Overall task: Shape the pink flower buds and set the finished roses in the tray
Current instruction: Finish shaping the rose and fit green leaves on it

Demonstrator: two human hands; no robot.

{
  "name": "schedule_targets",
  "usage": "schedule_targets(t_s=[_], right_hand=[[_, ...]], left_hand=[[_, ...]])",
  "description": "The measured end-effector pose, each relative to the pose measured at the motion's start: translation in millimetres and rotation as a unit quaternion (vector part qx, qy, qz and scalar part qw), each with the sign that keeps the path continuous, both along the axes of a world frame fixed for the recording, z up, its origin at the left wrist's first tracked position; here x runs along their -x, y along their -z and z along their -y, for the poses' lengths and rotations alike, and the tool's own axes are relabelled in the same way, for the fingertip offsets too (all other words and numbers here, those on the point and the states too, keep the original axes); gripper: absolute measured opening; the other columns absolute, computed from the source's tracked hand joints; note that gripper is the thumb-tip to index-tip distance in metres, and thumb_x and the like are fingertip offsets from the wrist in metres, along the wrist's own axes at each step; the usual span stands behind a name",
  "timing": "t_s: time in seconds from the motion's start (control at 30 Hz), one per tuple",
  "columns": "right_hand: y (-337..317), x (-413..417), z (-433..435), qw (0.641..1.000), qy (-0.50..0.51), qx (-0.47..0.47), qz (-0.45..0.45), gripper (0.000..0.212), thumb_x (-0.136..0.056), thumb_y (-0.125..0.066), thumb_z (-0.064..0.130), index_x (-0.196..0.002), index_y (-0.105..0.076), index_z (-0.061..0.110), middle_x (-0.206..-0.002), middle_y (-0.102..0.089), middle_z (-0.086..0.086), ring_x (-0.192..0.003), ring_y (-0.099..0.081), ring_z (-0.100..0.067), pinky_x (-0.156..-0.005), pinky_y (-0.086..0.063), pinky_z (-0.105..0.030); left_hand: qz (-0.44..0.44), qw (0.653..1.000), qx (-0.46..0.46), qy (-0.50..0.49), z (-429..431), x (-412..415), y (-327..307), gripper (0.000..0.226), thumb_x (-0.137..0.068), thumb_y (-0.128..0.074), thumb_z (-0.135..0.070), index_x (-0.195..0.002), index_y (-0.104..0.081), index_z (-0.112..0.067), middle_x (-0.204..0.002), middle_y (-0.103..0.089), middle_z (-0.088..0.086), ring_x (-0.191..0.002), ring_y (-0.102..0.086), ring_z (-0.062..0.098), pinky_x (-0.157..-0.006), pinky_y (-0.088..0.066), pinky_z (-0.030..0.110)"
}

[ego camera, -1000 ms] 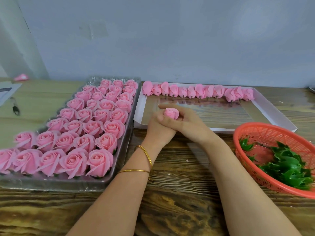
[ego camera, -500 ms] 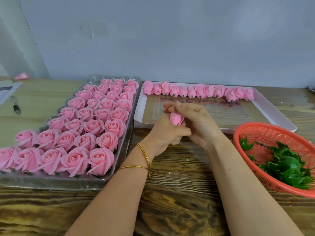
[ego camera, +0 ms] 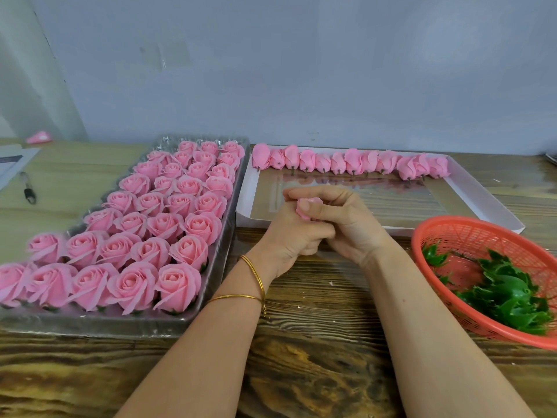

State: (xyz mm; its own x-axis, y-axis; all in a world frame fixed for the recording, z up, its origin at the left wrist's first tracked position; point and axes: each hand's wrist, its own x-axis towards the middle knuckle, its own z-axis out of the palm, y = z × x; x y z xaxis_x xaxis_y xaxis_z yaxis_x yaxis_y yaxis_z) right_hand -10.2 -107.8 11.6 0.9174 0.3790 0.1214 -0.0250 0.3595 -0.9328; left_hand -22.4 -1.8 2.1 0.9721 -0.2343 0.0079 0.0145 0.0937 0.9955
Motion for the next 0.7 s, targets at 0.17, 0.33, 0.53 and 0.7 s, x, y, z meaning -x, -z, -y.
schedule_targets(t_s=[0.17, 0.33, 0.53, 0.7], right_hand=[[2, -1, 0, 1.0, -0.016, 0.007, 0.005, 0.025, -0.069, -0.071, 0.005, -0.092, -0.079, 0.01, -0.096, -0.074, -0.01, -0.096, -0.069, -0.018, -0.086, -0.056, -0.027], [2, 0, -1, 1.0, -0.012, 0.023, -0.003, 0.032, -0.068, -0.071, 0.005, -0.1, -0.073, 0.004, -0.098, -0.073, -0.011, -0.098, -0.068, -0.02, -0.091, -0.056, -0.03], [-1, 3, -4, 0.999, -0.01, 0.047, -0.005, 0.028, -0.074, -0.067, 0.002, -0.102, -0.072, 0.005, -0.097, -0.073, -0.01, -0.101, -0.067, -0.021, -0.097, -0.053, -0.032], [-1, 4, -6, 0.996, 0.0, 0.087, 0.023, 0.025, -0.085, -0.062, -0.005, -0.098, -0.074, 0.013, -0.099, -0.074, -0.007, -0.105, -0.067, -0.022, -0.097, -0.052, -0.036]], left_hand=[[0.009, 1.0, -0.003, -0.015, 0, 1, 0, 0.029, -0.077, -0.048, 0.021, -0.073, -0.047, -0.007, -0.047, -0.029, -0.001, -0.031, -0.035, 0.005, -0.033, -0.024, 0.015], [0.021, 0.999, -0.012, -0.032, 0, -1, 2, 0.033, -0.077, -0.05, 0.019, -0.064, -0.048, -0.011, -0.049, -0.034, 0.0, -0.034, -0.039, 0.004, -0.034, -0.027, 0.015], [0.034, 0.998, -0.02, -0.052, 1, -6, 9, 0.028, -0.071, -0.054, 0.012, -0.064, -0.05, -0.015, -0.048, -0.037, -0.005, -0.037, -0.039, 0.004, -0.035, -0.028, 0.016], [0.045, 0.995, -0.033, -0.077, 2, -9, 12, 0.025, -0.061, -0.057, -0.009, -0.049, -0.058, -0.031, -0.042, -0.039, -0.016, -0.037, -0.041, 0.0, -0.036, -0.028, 0.014]])
